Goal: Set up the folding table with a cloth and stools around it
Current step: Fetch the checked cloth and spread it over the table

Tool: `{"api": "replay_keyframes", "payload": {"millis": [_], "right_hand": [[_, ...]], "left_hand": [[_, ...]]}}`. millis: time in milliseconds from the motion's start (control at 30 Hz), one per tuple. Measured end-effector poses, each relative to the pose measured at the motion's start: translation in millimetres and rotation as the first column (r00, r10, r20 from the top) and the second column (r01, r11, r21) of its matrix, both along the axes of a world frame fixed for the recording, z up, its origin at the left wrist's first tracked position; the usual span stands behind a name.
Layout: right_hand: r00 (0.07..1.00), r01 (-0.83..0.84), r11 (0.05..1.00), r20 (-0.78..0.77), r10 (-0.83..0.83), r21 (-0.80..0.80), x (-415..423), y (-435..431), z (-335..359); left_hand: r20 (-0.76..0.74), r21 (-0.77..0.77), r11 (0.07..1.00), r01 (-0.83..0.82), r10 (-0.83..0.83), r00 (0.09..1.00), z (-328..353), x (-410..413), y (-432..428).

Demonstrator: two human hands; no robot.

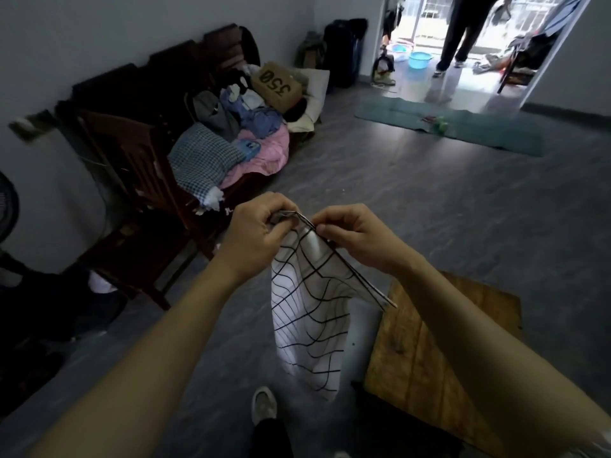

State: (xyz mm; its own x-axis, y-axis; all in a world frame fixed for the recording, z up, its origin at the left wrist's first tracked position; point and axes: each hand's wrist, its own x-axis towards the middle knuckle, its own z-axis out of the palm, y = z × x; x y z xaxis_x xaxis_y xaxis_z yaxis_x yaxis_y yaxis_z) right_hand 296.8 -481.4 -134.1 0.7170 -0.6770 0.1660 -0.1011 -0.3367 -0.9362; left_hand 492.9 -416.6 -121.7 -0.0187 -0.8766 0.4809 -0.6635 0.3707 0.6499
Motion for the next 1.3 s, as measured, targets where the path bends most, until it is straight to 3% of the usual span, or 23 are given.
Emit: {"api": "replay_keyframes", "payload": {"millis": [367,533,733,867,1000,1067,1200,1300], "right_hand": [[0.99,0.144,0.982,-0.015,-0.143,0.121,42.4,-122.5,14.7],[0.946,0.323,0.942,0.008,-0.325,0.09,35.7,-172.2,9.7],[0.752,0.657,0.753,0.088,-0.653,-0.032,23.5,-254.5,-19.3],[0.654,0.75,0.66,0.194,-0.731,-0.04,4.6,-316.9,-22.8],[0.605,0.79,0.611,0.218,-0.766,-0.048,-19.5,-371.8,-14.4],[0.581,0.808,0.587,0.227,-0.782,-0.045,-32.1,-396.4,-12.2],[0.564,0.825,0.56,0.198,-0.802,-0.078,-50.8,-431.1,-10.7],[0.464,0.884,0.444,0.148,-0.873,-0.147,-68.0,-477.9,-20.8]], "left_hand": [[-0.032,-0.007,0.942,0.337,-0.337,0.941,-4.6,63.7,-174.4],[-0.008,-0.015,0.899,0.438,-0.438,0.899,-5.2,47.9,-253.1],[0.033,0.0,0.876,0.483,-0.482,0.875,-14.3,6.1,-353.0],[0.008,0.004,0.871,0.491,-0.491,0.871,-8.7,-27.3,-425.8],[0.028,-0.064,0.931,0.36,-0.359,0.933,-0.2,-56.9,-490.8],[-0.046,-0.037,0.946,0.321,-0.323,0.945,4.5,-72.0,-518.9],[-0.091,0.12,0.904,0.409,-0.401,0.912,-1.1,-98.2,-555.2],[-0.388,0.293,0.742,0.603,-0.484,0.784,-12.0,-119.7,-606.7]]}}
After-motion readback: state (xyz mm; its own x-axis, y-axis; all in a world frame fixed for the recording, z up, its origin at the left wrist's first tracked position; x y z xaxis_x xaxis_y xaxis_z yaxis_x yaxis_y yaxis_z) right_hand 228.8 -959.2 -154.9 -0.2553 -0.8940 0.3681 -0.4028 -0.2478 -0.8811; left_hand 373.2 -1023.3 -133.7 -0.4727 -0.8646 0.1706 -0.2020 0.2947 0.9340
